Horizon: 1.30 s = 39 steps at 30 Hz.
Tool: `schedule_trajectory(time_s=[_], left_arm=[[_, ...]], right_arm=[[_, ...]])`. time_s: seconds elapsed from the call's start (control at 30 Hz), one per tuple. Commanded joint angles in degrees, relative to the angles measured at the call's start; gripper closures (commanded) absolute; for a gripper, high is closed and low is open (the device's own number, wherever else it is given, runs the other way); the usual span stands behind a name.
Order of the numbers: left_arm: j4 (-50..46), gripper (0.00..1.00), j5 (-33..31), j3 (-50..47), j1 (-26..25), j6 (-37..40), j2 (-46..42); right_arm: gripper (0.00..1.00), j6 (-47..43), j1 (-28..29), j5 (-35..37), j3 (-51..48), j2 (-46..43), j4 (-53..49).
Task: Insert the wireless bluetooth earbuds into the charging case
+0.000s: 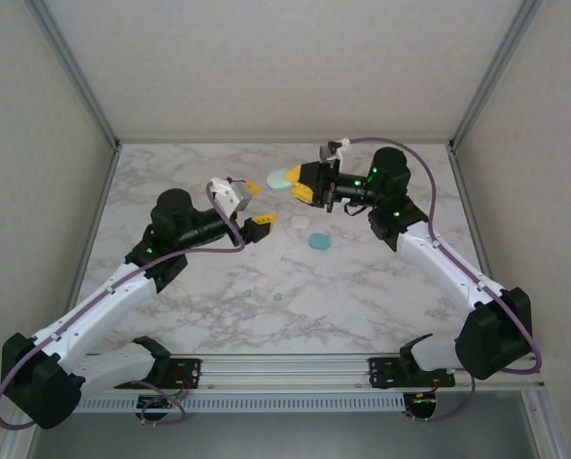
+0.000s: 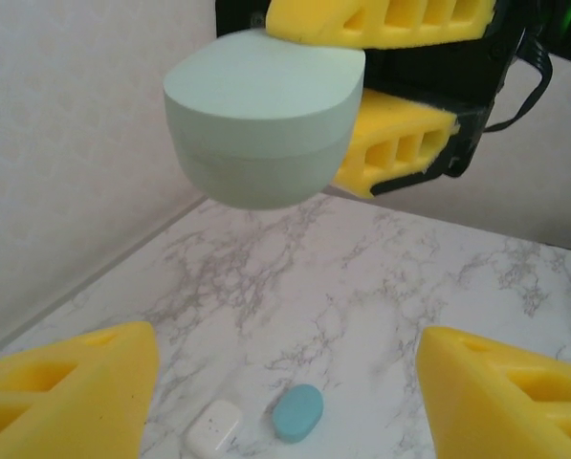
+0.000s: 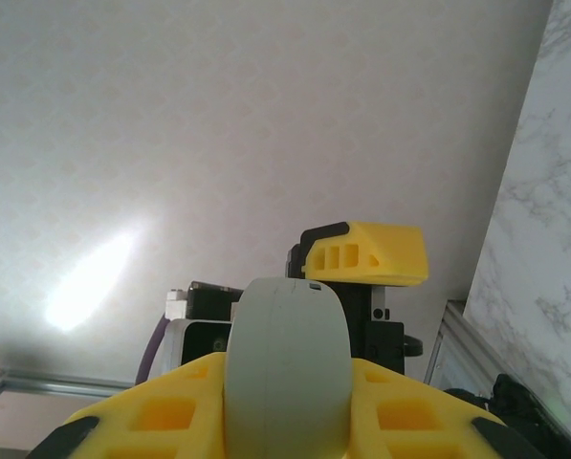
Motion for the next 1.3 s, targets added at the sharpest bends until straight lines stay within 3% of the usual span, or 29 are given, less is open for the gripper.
schedule_trajectory(time_s=[0.0,0.27,0.57,0.83,1.27], left_arm=[[6.2,0.29,1.6,0.9,-0.7,-1.3,-0.1],[8.2,0.34,5.4,2.9,-0.7,-2.8,1.6],[12.0,0.35,5.2,4.1,-0.7,-7.0,4.0],[12.4,0.49,4.8,3.8,-0.8,-6.6,4.3],[14.6,0.47,3.7,3.7,-1.7,-7.4,5.2]], right_arm=[[0.83,1.1,0.6,-0.6,0.8,-0.4,3.1],[0.83,1.2,0.8,-2.4,1.1,0.5,4.2],[0.83,0.5,1.7,-3.2,0.9,1.4,5.4],[0.83,1.2,1.8,-3.3,0.9,2.1,5.9],[0.82,2.7,1.9,-2.8,0.2,2.6,7.7]])
